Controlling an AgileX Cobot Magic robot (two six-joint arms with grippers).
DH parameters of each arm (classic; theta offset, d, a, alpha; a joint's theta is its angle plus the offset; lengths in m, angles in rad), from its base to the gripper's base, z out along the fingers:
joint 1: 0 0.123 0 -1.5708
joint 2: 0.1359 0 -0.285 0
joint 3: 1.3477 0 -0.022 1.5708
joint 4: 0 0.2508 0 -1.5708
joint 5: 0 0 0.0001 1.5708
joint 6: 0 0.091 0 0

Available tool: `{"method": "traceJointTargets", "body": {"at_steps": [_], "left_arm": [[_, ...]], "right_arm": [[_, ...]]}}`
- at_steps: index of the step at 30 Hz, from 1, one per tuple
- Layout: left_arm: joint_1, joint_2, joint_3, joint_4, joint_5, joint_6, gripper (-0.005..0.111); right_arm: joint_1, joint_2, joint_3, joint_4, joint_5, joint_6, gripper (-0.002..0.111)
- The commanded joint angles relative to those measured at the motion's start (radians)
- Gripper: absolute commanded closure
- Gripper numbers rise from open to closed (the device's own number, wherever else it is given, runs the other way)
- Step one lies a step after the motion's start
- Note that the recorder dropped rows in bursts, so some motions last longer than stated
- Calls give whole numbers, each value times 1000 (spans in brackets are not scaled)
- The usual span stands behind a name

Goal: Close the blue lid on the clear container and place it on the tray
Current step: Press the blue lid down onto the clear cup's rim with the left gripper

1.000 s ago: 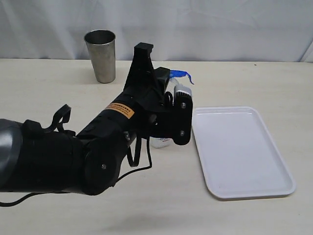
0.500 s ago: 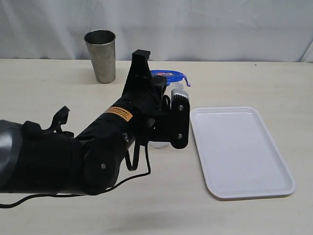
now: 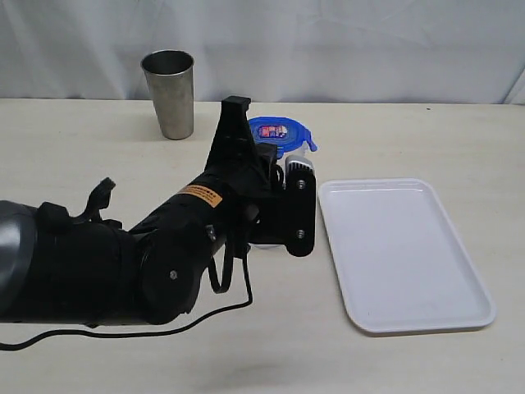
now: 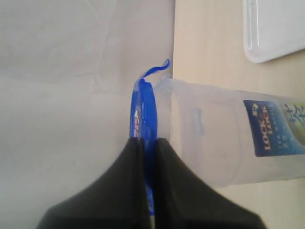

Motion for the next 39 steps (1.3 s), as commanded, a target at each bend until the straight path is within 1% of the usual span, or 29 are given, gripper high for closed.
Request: {"method": "traceJointTargets", "body": {"at_steps": [1,8,14,19,28,34,39], "left_arm": [[-2,-1,3,-34,14,-2,107],[-10,-1,3,-40,46,0,107],[-59,-1,3,-51,-19,49,107],[-59,-1,3,-83,-68,58,107],[-59,-1,3,-134,-72,176,107],[-59,-1,3,-153,-47,176,107],[-59,-1,3,-153,-64,176,107]], "right_arm": [[-6,-4,3,2,2,4,104],[-6,-4,3,2,2,4,104],[-6,-4,3,2,2,4,104],[-6,-4,3,2,2,4,104],[-6,-4,3,2,2,4,104],[-6,-4,3,2,2,4,104],[-6,-4,3,2,2,4,104]]}}
